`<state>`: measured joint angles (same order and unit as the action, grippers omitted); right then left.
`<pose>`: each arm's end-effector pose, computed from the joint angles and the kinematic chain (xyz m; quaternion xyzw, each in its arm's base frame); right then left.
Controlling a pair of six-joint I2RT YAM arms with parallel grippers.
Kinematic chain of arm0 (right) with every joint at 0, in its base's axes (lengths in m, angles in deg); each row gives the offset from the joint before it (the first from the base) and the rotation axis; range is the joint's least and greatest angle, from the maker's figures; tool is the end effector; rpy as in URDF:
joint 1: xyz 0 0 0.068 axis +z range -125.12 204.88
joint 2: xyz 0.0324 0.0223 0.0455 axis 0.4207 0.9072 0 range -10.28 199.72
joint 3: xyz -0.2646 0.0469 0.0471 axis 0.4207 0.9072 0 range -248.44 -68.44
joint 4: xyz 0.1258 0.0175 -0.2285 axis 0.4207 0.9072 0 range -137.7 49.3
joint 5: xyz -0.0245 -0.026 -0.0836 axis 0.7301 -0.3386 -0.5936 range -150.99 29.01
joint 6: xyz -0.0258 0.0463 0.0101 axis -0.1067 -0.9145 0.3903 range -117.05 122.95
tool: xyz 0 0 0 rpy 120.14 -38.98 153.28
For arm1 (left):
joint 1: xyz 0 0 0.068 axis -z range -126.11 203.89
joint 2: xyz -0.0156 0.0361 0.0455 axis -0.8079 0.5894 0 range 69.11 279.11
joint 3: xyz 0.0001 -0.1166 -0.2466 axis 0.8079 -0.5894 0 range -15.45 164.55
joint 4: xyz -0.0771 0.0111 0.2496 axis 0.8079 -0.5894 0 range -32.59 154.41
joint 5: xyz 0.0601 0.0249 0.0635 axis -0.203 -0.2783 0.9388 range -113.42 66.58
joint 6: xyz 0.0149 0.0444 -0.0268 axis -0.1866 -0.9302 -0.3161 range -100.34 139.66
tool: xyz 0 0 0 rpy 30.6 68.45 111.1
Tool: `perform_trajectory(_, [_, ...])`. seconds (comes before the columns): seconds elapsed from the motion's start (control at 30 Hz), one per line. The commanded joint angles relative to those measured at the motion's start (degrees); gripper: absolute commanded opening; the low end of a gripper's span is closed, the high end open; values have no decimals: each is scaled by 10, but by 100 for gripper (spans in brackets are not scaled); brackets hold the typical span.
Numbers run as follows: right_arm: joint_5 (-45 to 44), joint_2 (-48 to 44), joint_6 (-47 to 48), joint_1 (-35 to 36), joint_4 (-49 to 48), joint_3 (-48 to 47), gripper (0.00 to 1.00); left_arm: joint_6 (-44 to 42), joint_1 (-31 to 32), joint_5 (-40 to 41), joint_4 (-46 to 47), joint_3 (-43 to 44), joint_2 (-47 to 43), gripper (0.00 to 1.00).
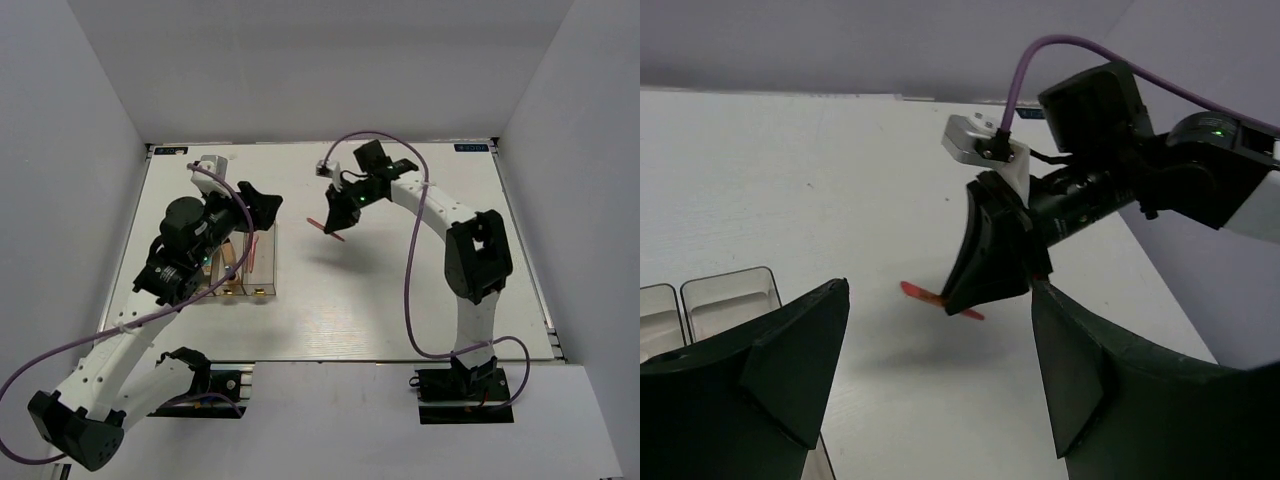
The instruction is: Organize the makeup
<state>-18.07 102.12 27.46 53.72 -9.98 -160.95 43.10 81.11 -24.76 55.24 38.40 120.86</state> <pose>0.3606 0.2263 0.2462 -0.4924 0.7528 0.3609 0.2462 0.1846 -0.0959 0.3762 0.0325 0.7486 -0.2912 0.5947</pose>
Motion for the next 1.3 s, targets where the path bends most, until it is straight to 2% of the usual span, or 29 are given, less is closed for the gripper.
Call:
perform_trajectory(0.0, [114, 48, -21, 32, 26, -86, 0, 8, 2, -6, 15, -6, -19, 83])
perform_trajectory(0.13, [97, 93, -155, 75, -49, -145, 0, 31, 2, 5, 26, -35, -51, 83])
perform_trajectory(0.27, [61, 114, -240, 116, -135, -153, 0, 39, 2, 23, 35, -47, -65, 84])
perform_trajectory(0.43, [2, 128, -379, 133, -250, -145, 4, 38, 2, 23, 27, -43, -67, 84])
perform_trajectory(0.67, [-126, 145, -491, 148, -310, -147, 4, 42, 2, 27, 26, -52, -75, 84])
perform_trajectory(0.83, [-196, 156, -522, 163, -326, -133, 5, 49, 2, 22, 35, -54, -75, 84])
perform_trajectory(0.97, [-219, 157, -535, 173, -343, -133, 8, 49, 2, 18, 29, -53, -76, 84])
perform_trajectory(1.13, [-237, 154, -538, 177, -343, -130, 29, 49, 2, 18, 18, -52, -86, 84])
perform_trajectory(1.27, [-241, 150, -536, 178, -345, -109, 37, 49, 2, 16, 3, -47, -88, 84])
